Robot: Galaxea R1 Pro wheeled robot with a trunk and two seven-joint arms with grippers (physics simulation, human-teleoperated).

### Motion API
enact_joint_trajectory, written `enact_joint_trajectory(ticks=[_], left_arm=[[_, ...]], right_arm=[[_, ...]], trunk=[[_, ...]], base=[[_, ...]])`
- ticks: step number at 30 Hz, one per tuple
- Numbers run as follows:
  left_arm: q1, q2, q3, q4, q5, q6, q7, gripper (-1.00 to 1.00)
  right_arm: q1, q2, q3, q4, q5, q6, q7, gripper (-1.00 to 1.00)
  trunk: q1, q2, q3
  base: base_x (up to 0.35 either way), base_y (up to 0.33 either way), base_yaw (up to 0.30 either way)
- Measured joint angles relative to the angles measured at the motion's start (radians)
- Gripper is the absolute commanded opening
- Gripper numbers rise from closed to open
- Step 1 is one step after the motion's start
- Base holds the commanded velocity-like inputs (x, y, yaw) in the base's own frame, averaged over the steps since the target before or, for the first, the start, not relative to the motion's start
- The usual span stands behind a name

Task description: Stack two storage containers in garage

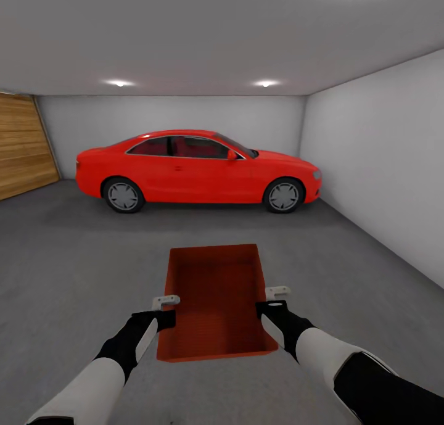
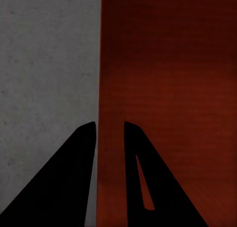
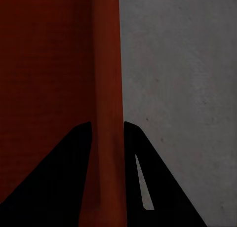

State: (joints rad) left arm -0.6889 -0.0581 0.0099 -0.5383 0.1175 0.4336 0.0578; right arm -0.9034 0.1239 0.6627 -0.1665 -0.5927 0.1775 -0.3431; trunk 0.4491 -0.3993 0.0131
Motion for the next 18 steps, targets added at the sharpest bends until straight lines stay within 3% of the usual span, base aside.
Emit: enact_joint_trajectory(ticks=[18], left_arm=[[0.000, 0.000, 0.000, 0.000, -0.001, 0.000, 0.000, -1.00]], right_arm=[[0.000, 0.000, 0.000, 0.000, 0.001, 0.000, 0.000, -1.00]], trunk=[[0.000, 0.000, 0.000]], base=[[0.322, 0.000, 0.000]])
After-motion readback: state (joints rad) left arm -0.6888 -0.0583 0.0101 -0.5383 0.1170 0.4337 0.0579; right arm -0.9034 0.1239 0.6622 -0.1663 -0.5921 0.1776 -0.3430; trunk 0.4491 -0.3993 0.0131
